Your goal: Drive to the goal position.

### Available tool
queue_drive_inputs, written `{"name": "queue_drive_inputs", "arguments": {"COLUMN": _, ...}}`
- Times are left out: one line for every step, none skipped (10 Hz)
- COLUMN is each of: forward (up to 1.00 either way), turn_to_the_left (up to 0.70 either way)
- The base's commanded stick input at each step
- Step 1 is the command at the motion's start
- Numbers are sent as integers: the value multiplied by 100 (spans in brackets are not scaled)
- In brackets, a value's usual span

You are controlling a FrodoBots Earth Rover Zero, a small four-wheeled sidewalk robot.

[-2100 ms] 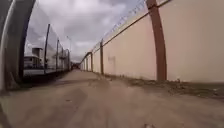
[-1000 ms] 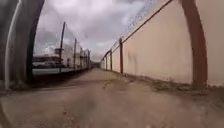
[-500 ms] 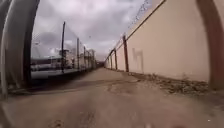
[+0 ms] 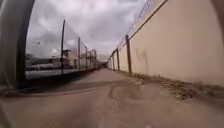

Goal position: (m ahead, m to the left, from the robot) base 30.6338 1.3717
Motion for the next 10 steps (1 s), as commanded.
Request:
{"name": "queue_drive_inputs", "arguments": {"forward": 70, "turn_to_the_left": 0}}
{"name": "queue_drive_inputs", "arguments": {"forward": 70, "turn_to_the_left": 0}}
{"name": "queue_drive_inputs", "arguments": {"forward": 70, "turn_to_the_left": 0}}
{"name": "queue_drive_inputs", "arguments": {"forward": 70, "turn_to_the_left": 0}}
{"name": "queue_drive_inputs", "arguments": {"forward": 70, "turn_to_the_left": 0}}
{"name": "queue_drive_inputs", "arguments": {"forward": 70, "turn_to_the_left": 0}}
{"name": "queue_drive_inputs", "arguments": {"forward": 70, "turn_to_the_left": 0}}
{"name": "queue_drive_inputs", "arguments": {"forward": 70, "turn_to_the_left": 0}}
{"name": "queue_drive_inputs", "arguments": {"forward": 70, "turn_to_the_left": 0}}
{"name": "queue_drive_inputs", "arguments": {"forward": 70, "turn_to_the_left": 0}}
